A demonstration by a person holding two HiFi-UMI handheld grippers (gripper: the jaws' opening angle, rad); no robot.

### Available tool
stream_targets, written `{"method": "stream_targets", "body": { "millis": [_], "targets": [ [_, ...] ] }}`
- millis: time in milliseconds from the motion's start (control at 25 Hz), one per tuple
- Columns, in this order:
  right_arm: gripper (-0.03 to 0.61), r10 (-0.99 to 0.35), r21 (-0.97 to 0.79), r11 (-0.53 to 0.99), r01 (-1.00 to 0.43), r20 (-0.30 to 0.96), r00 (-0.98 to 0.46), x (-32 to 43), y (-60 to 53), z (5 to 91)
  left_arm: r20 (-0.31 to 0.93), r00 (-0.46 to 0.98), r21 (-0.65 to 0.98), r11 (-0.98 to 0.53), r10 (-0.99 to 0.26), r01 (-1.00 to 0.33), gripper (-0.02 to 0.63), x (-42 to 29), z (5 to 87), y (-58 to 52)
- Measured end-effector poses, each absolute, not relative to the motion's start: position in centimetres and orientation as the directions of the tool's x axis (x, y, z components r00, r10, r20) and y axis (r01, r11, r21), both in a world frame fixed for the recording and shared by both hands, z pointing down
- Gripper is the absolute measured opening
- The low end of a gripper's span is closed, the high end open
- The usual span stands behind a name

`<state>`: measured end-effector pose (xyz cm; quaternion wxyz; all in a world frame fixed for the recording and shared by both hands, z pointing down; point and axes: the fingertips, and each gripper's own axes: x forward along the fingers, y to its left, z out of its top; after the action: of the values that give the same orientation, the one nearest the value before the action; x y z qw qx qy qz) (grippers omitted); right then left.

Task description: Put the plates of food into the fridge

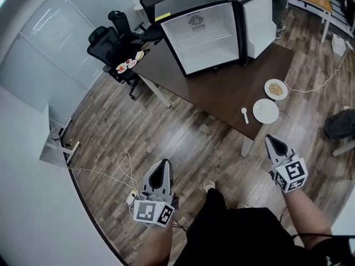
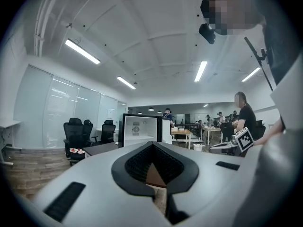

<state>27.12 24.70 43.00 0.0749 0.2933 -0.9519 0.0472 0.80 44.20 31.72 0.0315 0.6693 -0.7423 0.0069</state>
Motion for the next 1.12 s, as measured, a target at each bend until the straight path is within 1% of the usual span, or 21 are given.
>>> {"method": "stream_targets", "body": {
  "millis": [320,520,640,840,960,1120],
  "targets": [
    [0.006,-0.609,-0.007,0.773,-0.634,0.27,-0.746,23.3,21.8,45.6,0.029,0.042,0.048,-0.041,-0.999,-0.998,0.003,-5.5,31.1,36.3],
    [0.006,-0.656,-0.014,0.718,-0.696,0.32,-0.683,20.1,19.9,47.8,0.024,0.11,0.035,-0.109,-0.994,-0.993,0.003,-10.4,31.0,33.3],
    [0.006,-0.685,0.015,0.685,-0.728,0.355,-0.637,18.2,18.6,49.5,0.017,0.154,0.022,-0.154,-0.988,-0.988,0.003,-13.5,31.0,31.4],
    [0.006,-0.73,0.039,0.629,-0.776,0.373,-0.573,15.0,16.4,50.5,0.017,0.208,0.008,-0.207,-0.978,-0.978,0.003,-18.1,32.1,28.2],
    [0.006,-0.744,0.044,0.603,-0.796,0.391,-0.542,13.9,15.9,51.6,0.031,0.239,0.04,-0.238,-0.97,-0.97,0.003,-19.1,33.4,26.5],
    [0.006,-0.757,0.073,0.558,-0.826,0.453,-0.471,14.3,15.2,53.6,0.018,0.291,0.044,-0.29,-0.957,-0.956,0.003,-19.2,33.3,24.3]
  ]
}}
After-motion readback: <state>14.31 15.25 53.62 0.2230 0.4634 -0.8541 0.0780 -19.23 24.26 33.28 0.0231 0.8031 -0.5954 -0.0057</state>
